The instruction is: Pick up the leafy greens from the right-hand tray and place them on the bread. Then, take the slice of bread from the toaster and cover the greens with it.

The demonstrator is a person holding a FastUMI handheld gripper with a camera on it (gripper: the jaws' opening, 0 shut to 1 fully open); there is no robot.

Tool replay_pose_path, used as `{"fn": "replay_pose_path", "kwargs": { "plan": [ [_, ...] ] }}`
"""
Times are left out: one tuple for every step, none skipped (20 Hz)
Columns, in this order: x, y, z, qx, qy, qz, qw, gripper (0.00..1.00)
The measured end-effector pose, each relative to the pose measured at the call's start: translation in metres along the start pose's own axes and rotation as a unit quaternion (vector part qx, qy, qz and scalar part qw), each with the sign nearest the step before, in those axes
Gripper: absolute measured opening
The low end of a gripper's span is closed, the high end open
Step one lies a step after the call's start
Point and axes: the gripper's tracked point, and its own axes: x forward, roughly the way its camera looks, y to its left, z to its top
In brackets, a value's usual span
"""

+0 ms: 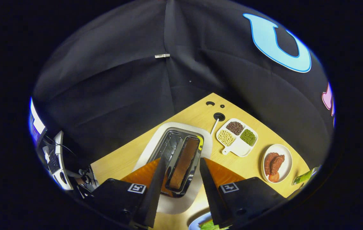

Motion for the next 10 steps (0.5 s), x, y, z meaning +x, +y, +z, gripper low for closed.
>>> {"fn": "replay_pose_path", "kwargs": {
  "plan": [
    [0.003, -0.0015, 0.0003, 0.003, 0.003, -0.008, 1.0, 0.69],
    [0.0051, -0.003, -0.0009, 0.007, 0.006, -0.014, 1.0, 0.62],
    [0.0063, -0.0022, -0.0019, 0.009, 0.009, -0.016, 1.0, 0.56],
    [0.0081, -0.0023, -0.0025, 0.012, 0.013, -0.018, 1.0, 0.52],
    [0.0105, -0.002, -0.004, 0.017, 0.018, -0.022, 0.999, 0.48],
    [0.0107, -0.0047, -0.0067, 0.022, 0.028, -0.031, 0.999, 0.44],
    [0.0101, -0.0057, -0.0093, 0.034, 0.034, -0.035, 0.998, 0.34],
    [0.0103, -0.0003, -0.0076, 0.047, 0.035, -0.026, 0.998, 0.24],
    [0.0107, 0.0011, -0.0087, 0.051, 0.039, -0.024, 0.998, 0.18],
    [0.009, 0.0004, -0.0087, 0.052, 0.041, -0.023, 0.998, 0.17]
  ]
}}
